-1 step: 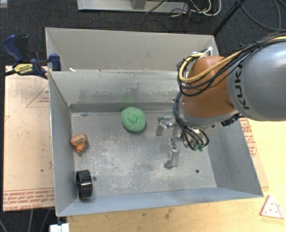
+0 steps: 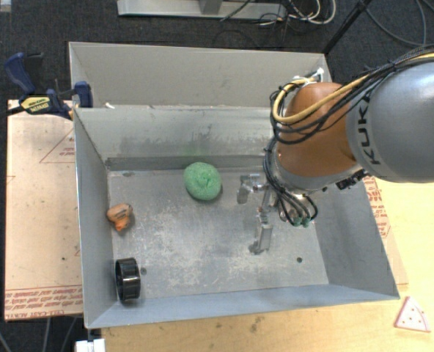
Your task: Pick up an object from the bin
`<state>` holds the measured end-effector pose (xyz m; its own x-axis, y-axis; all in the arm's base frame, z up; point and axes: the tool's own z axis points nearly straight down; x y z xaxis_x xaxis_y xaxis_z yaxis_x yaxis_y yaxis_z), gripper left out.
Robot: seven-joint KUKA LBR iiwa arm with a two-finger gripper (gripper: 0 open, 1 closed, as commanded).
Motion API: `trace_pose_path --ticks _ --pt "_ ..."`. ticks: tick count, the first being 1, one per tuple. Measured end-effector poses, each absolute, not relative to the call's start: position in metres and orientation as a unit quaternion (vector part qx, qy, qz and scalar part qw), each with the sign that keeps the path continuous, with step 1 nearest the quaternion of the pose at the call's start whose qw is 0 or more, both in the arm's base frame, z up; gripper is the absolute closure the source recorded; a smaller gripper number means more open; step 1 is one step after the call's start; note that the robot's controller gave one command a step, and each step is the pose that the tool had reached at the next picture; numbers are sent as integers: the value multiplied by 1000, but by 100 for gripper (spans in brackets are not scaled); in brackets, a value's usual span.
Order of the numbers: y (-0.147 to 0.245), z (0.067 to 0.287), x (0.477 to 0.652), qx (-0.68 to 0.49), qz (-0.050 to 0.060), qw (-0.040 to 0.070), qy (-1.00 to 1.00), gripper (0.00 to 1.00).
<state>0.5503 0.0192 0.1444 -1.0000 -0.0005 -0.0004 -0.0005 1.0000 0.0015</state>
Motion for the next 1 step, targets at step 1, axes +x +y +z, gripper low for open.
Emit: trace_pose_path --ticks 1 --pt "20 145 552 0 1 0 1000 0"
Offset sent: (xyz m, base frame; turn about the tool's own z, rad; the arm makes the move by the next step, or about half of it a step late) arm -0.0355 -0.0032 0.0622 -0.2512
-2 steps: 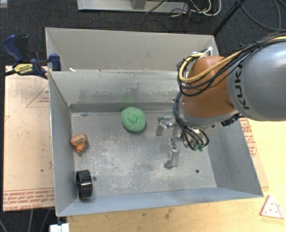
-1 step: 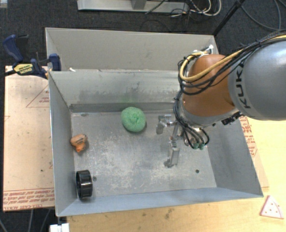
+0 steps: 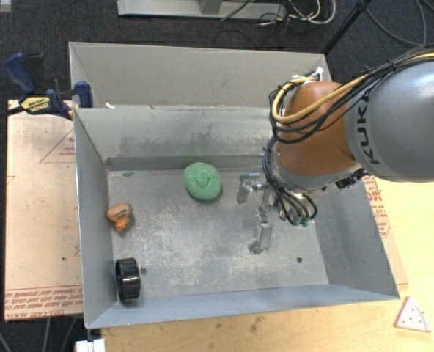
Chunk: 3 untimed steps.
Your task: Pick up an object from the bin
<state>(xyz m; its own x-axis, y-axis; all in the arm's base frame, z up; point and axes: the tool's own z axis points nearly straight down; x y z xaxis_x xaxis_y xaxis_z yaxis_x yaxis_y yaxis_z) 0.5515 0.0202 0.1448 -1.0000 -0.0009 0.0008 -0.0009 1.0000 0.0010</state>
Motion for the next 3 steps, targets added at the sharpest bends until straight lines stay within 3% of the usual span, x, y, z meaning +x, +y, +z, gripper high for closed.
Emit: trace_pose_path --ticks 1,2,3 --pt "45 183 537 109 -3 1 -994 0" --pt "25 197 568 113 0 -1 -994 0" --pt "62 195 585 123 1 -2 -992 0"
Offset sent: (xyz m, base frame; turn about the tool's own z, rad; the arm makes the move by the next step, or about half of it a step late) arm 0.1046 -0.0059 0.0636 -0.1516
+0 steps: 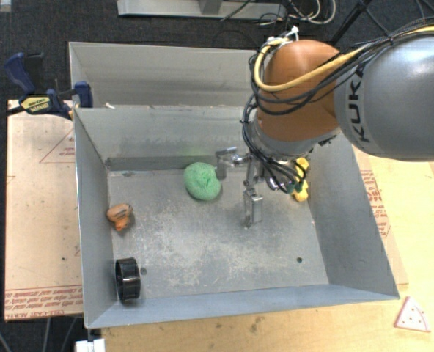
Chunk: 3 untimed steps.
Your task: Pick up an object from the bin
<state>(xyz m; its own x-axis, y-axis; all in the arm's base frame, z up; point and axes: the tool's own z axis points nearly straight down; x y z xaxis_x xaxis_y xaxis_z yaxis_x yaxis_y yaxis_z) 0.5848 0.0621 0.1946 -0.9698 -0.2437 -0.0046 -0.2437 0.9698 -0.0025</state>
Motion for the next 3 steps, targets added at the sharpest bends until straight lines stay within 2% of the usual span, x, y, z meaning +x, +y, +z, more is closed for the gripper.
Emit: trace_pose_path --ticks 1,2,3 --pt "94 163 611 -109 3 6 994 0" --pt "75 153 621 -80 1 -2 997 0" --pt "55 174 632 -62 1 2 998 0"
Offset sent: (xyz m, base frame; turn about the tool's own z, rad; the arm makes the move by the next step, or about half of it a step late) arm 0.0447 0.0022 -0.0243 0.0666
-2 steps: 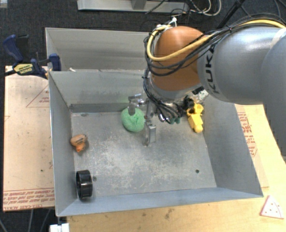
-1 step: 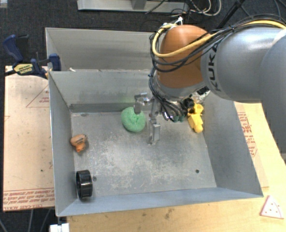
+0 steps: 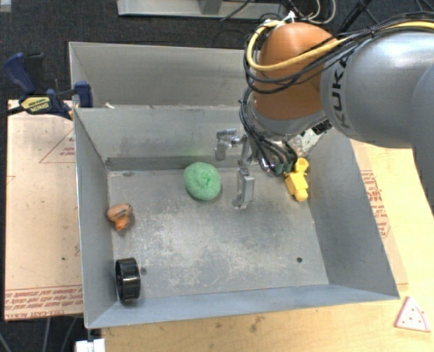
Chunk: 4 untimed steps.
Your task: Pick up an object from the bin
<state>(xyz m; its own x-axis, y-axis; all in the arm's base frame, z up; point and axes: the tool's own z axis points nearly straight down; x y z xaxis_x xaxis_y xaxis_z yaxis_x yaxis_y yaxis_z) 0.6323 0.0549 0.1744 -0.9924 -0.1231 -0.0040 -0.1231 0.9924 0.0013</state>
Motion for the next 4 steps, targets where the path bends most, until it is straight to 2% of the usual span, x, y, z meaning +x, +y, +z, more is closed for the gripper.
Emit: trace_pose_path --ticks 1,2,3,4 --pt "58 152 645 -70 0 4 998 0" --pt "56 130 642 -33 1 0 999 0" --pt "62 96 652 -13 1 3 1000 0" --pt "74 85 646 6 1 4 1000 100"
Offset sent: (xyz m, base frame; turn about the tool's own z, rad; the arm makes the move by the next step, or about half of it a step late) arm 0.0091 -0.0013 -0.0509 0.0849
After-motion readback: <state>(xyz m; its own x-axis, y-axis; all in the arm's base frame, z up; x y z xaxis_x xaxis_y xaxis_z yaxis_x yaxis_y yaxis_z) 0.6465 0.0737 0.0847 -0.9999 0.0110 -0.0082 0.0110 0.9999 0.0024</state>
